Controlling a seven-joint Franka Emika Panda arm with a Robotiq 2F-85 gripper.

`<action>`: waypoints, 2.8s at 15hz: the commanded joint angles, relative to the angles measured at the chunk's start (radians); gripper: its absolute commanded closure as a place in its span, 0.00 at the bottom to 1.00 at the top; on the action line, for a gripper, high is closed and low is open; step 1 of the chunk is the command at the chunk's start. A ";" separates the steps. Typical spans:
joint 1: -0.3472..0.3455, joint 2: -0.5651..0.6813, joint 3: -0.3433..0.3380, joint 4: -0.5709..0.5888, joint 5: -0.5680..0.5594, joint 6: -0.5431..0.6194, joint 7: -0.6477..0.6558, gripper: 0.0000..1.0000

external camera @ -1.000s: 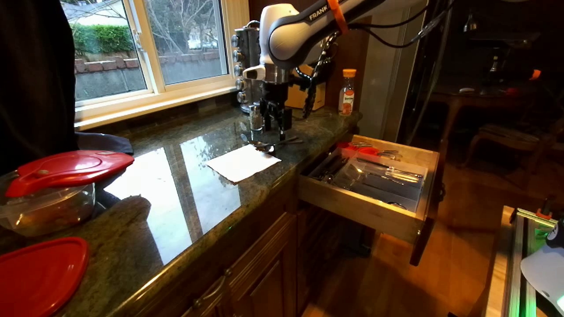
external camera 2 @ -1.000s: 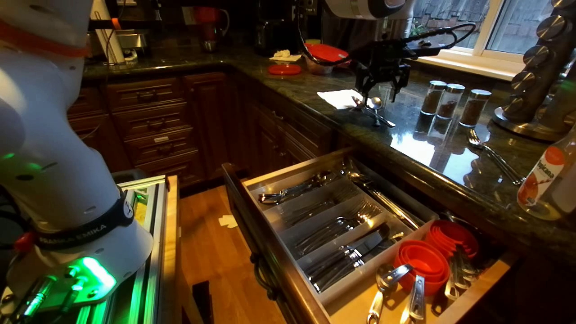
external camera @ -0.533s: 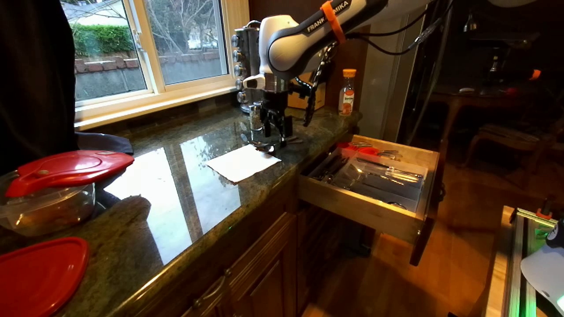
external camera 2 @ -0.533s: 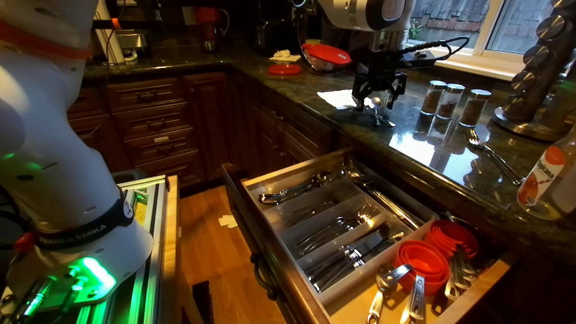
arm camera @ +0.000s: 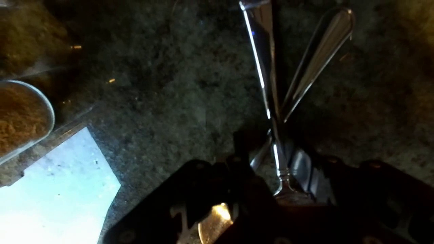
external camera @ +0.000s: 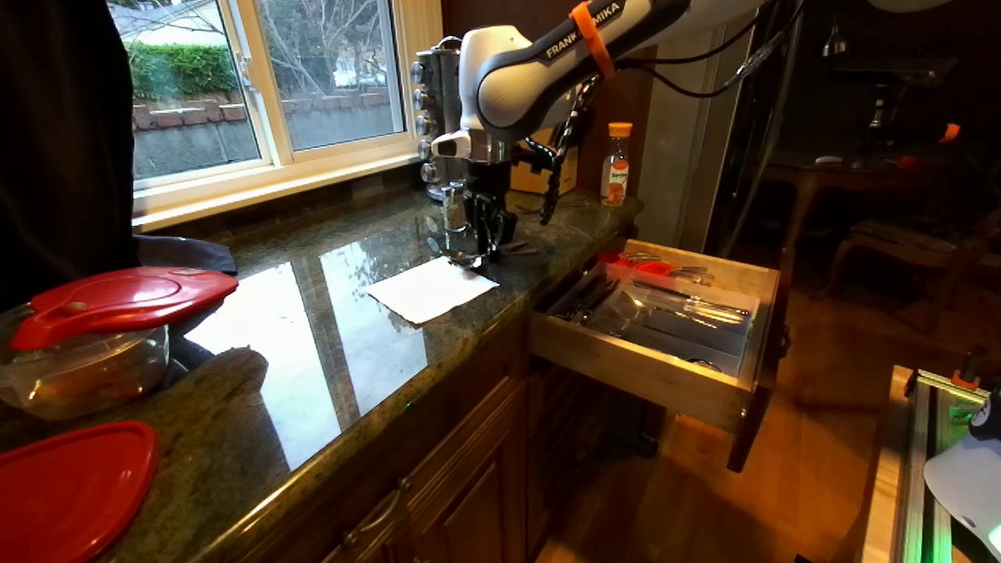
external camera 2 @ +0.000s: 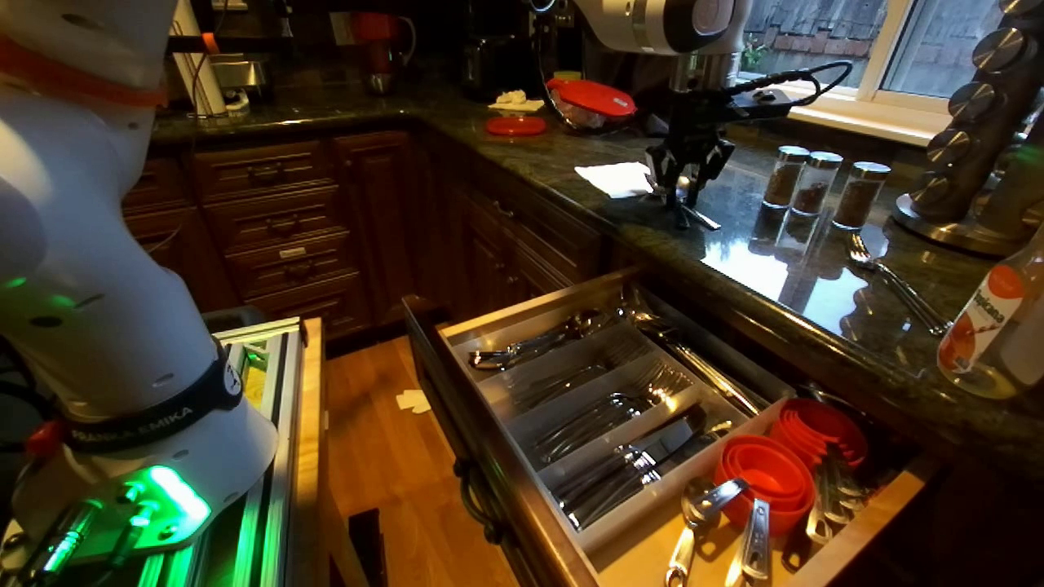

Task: Put the two spoons into the drawer

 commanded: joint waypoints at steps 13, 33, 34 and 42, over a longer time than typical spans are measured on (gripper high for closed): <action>0.004 -0.108 -0.006 -0.001 0.041 -0.184 0.174 0.97; -0.088 -0.529 -0.112 -0.648 0.394 -0.012 0.424 0.90; -0.087 -0.540 -0.114 -0.662 0.394 -0.009 0.424 0.90; -0.089 -0.542 -0.119 -0.732 0.381 -0.094 0.444 0.97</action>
